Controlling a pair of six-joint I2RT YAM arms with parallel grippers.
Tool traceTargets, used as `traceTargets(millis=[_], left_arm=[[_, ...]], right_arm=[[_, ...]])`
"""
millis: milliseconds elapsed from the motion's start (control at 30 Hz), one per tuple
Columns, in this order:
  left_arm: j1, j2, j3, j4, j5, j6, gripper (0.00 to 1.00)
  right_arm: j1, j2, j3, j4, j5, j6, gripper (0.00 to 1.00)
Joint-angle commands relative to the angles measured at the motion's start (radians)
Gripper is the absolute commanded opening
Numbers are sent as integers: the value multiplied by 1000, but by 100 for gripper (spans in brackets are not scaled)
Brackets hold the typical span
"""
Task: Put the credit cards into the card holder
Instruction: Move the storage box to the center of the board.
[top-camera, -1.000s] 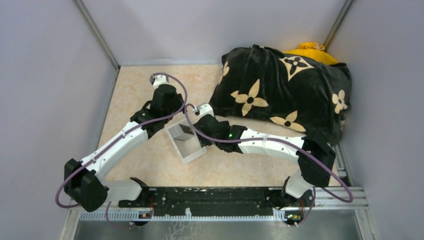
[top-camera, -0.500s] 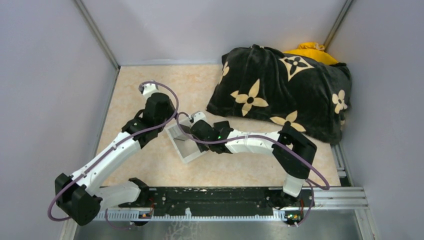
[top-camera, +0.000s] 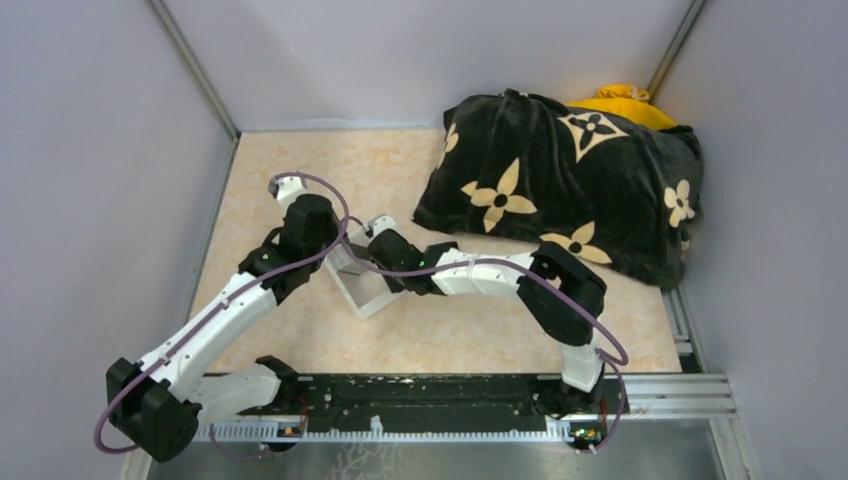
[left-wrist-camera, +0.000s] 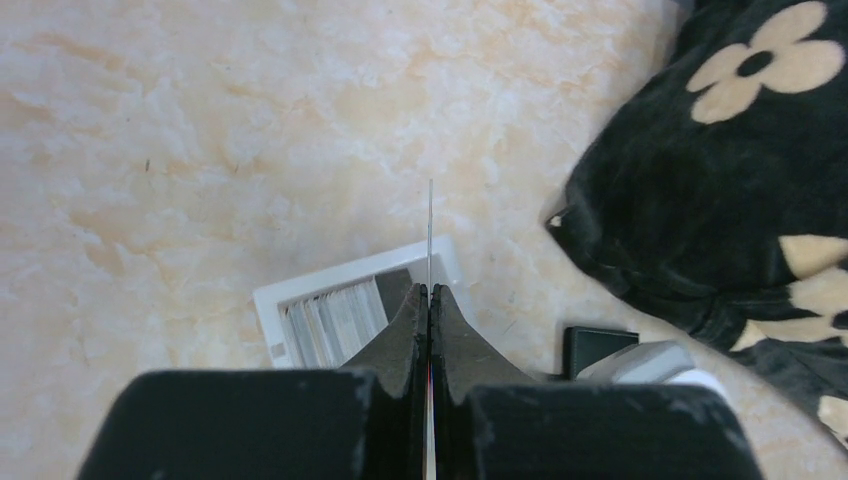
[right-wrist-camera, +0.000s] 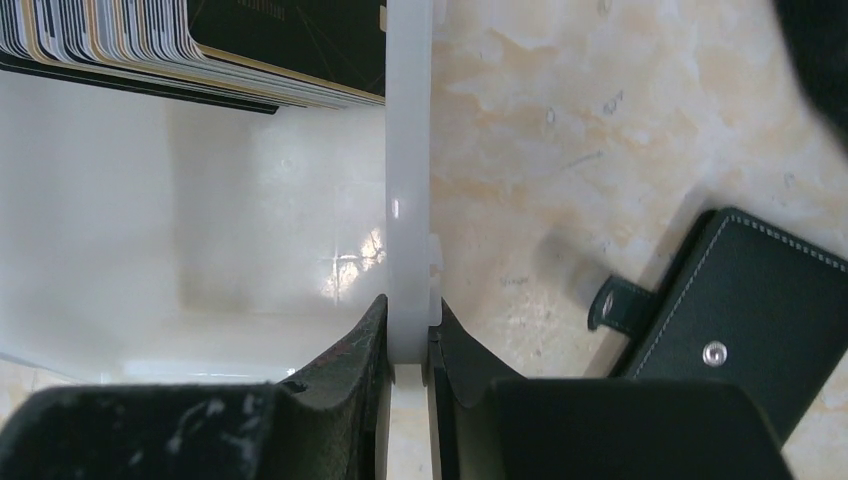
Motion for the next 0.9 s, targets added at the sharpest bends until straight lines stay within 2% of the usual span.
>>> traceTargets(millis=[0,200,533,733,800,867], left_arm=[[27,-12,-34,8,-4,-21,0],[74,-47,-78,34,-19,-27,0],[129,-44,-115,82,45,-18,0],[137,-44,-135,103,72,-21,0],[139,-53,-144,104,79,-24,0],[139,-67,-154,99,84,-37,0]], right_arm=[[-43,51,124,51,-22,-33,11],[-99,143,248,40,-67,-63,10],[-160,342,542,-29,-124,-120,10],[-172,402,625,-48,-140,-129,11],[-172,409,640,-53,-145,-133,12],[-172,392,625,-44,-148,-134,20]])
